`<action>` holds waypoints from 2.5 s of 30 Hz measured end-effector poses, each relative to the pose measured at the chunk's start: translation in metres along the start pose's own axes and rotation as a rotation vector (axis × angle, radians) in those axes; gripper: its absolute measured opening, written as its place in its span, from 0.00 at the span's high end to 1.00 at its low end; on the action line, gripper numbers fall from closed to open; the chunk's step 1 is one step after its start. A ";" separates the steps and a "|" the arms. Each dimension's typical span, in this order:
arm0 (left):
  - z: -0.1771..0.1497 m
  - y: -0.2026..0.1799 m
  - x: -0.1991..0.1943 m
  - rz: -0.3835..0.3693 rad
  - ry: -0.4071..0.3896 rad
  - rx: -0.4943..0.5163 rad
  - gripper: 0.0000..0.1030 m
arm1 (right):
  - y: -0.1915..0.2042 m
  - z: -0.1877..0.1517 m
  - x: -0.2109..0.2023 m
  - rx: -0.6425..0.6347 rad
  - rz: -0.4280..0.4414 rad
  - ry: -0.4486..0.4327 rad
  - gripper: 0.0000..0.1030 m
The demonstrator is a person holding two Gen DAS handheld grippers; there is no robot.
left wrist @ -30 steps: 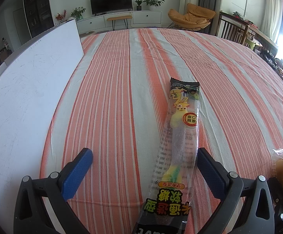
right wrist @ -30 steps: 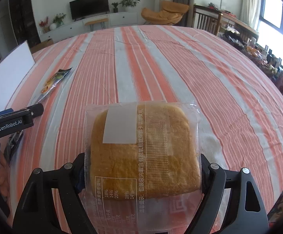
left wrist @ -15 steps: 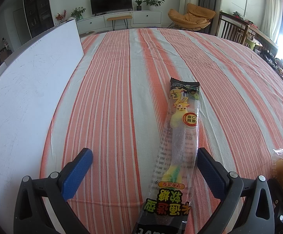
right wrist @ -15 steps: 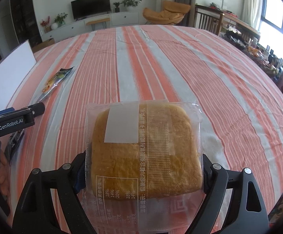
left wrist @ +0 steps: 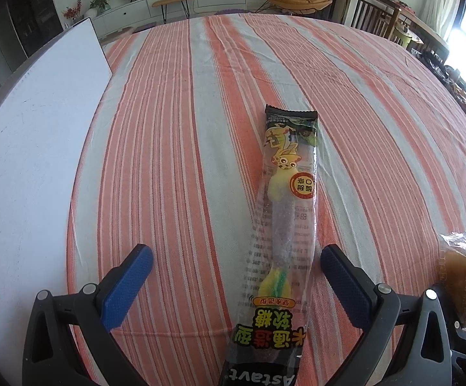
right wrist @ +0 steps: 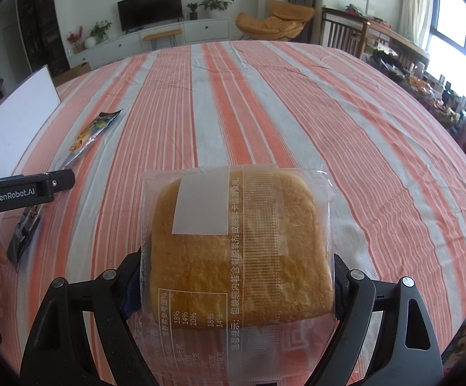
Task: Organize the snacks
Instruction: 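Grasp the candy stick with the left tool while the right tool holds the cake, then carry the candy stick and cake into the box and open both tools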
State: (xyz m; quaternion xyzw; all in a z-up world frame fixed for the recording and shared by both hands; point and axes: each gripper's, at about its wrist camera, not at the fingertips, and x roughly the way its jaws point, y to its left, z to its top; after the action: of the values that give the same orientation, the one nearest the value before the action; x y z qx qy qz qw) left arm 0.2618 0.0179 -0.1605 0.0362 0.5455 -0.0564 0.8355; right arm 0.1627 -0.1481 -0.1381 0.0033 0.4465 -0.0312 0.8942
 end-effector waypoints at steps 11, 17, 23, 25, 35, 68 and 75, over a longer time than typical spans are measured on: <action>-0.019 -0.007 -0.029 -0.085 -0.062 0.034 0.78 | -0.027 0.015 -0.021 0.030 0.121 0.191 0.27; -0.049 0.012 -0.058 -0.236 -0.122 -0.101 0.85 | -0.039 0.005 -0.053 0.125 0.191 0.125 0.29; -0.061 0.004 -0.056 -0.212 -0.107 -0.051 0.84 | -0.044 -0.004 -0.056 0.156 0.196 0.115 0.29; -0.059 -0.003 -0.053 -0.193 -0.098 -0.037 0.79 | -0.044 -0.006 -0.055 0.169 0.207 0.116 0.29; -0.057 -0.030 -0.036 -0.038 -0.142 0.078 0.63 | -0.049 -0.010 -0.055 0.195 0.231 0.101 0.29; -0.132 0.274 -0.219 0.019 -0.420 -0.515 0.89 | 0.265 0.091 -0.160 -0.308 0.761 -0.026 0.27; -0.153 0.284 -0.172 0.136 -0.324 -0.521 0.80 | 0.308 0.082 -0.118 -0.319 0.808 0.011 0.19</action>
State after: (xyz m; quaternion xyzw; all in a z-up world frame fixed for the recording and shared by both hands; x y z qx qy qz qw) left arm 0.0927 0.3279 -0.0650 -0.1522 0.3975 0.1363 0.8946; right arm 0.1751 0.1627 -0.0015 0.0395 0.4133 0.3908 0.8215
